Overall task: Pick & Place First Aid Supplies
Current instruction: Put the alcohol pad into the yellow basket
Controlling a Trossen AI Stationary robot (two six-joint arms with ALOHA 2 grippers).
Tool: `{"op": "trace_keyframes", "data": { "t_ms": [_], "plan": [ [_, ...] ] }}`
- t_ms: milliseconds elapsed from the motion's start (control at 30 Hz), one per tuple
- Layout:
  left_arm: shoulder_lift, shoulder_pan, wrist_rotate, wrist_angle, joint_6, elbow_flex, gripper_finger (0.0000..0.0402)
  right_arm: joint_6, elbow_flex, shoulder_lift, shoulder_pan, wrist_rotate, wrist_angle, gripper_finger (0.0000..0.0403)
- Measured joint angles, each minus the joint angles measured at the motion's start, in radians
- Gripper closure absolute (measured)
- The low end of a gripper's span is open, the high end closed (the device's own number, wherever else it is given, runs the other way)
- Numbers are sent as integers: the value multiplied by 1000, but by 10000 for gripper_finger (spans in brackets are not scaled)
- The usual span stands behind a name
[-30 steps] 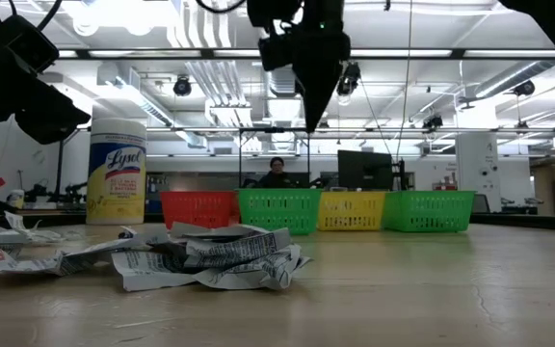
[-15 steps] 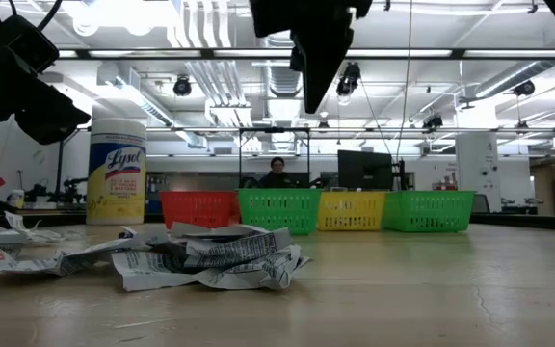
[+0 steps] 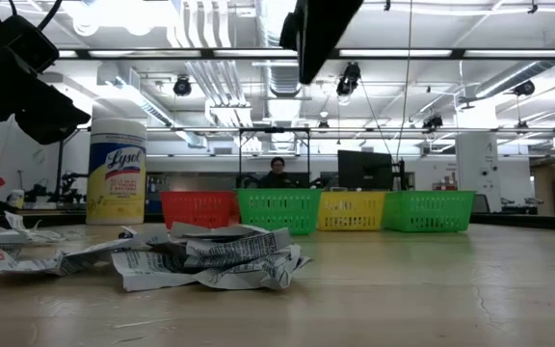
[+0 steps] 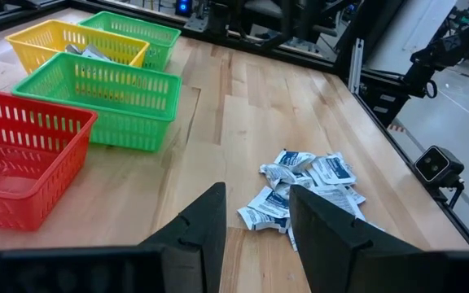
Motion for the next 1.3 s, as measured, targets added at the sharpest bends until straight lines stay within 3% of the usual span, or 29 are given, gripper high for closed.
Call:
{"op": "trace_keyframes", "data": {
  "t_ms": [267,500,867,1300],
  "plan": [
    [0,0,0,0,0,0,271,30,0,0,41,-48,114,338],
    [0,0,0,0,0,0,271,-11,-10,0,56,-162,179,344],
    [0,0,0,0,0,0,271,-132,-74,0,59,-161,311,327],
    [0,0,0,0,0,0,271,-130,-187,1,47,-160,344,294]
  ]
}}
